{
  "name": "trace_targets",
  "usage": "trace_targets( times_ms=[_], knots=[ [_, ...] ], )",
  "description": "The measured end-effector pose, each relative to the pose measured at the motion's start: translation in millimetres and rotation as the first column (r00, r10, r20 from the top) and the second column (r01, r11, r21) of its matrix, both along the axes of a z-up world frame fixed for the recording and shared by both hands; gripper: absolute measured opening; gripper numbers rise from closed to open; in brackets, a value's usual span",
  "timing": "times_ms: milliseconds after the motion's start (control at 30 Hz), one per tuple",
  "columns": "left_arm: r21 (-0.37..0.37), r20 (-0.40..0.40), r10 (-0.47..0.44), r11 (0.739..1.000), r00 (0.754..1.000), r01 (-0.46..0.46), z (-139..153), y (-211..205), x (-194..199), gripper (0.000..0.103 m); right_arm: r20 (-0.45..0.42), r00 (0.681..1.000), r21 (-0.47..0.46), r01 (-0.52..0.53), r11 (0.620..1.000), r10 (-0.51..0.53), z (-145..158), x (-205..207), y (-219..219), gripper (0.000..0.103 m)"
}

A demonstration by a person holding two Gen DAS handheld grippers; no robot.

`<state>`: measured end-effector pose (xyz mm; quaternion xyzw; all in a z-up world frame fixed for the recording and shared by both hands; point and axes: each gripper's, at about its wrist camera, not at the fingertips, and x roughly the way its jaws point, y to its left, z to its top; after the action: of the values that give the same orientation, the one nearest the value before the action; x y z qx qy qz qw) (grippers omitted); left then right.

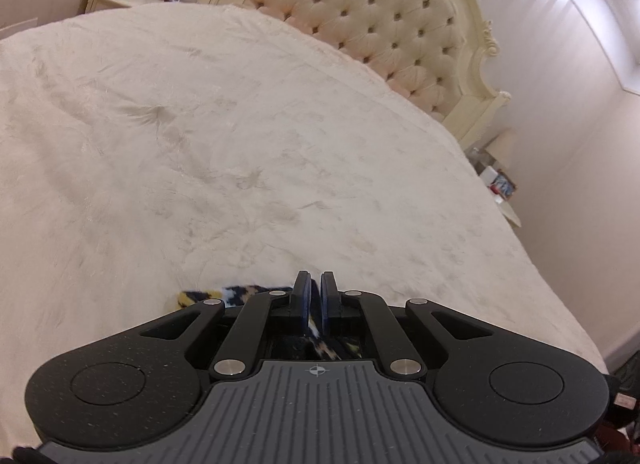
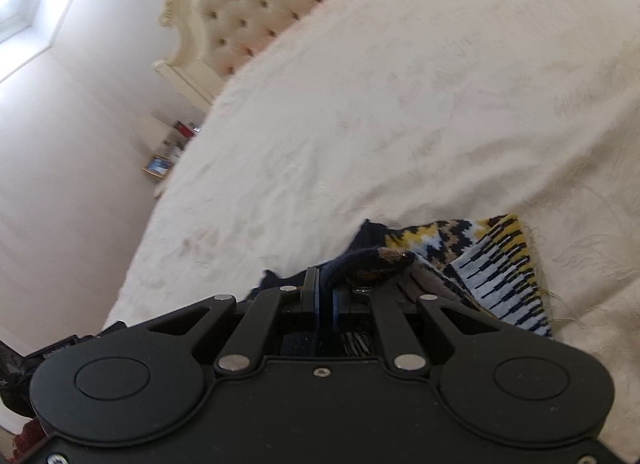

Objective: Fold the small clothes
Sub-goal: 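Lift the hem with both grippers and fold it up toward the collar, then lay the folded hem down and open both grippers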

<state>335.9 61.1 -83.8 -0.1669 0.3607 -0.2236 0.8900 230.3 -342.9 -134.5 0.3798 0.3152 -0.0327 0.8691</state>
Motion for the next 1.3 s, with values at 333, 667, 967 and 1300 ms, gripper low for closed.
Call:
trace_targets(
  times_ms=[333, 667, 967, 1300],
  knots=[
    [0.149, -0.090, -0.110, 0.981, 0.990, 0.123, -37, -8, 28, 0.027, -0.130, 0.990, -0.004, 0.054, 0.999, -0.054, -31, 51, -15, 0.020],
    [0.252, -0.207, -0.141, 0.949, 0.968, 0.192, -76, -30, 35, 0.041, -0.084, 0.996, -0.006, 0.029, 1.000, -0.029, -32, 62, -30, 0.056],
    [0.306, -0.268, -0.117, 0.931, 0.956, 0.200, -99, -46, 46, 0.044, -0.172, 0.979, -0.171, -0.139, 0.975, 0.110, -45, 49, -32, 0.058],
    [0.316, -0.262, -0.105, 0.930, 0.959, 0.188, -104, -49, 47, 0.025, -0.215, 0.962, -0.182, -0.209, 0.961, 0.168, -60, 63, -37, 0.060]
  ],
)
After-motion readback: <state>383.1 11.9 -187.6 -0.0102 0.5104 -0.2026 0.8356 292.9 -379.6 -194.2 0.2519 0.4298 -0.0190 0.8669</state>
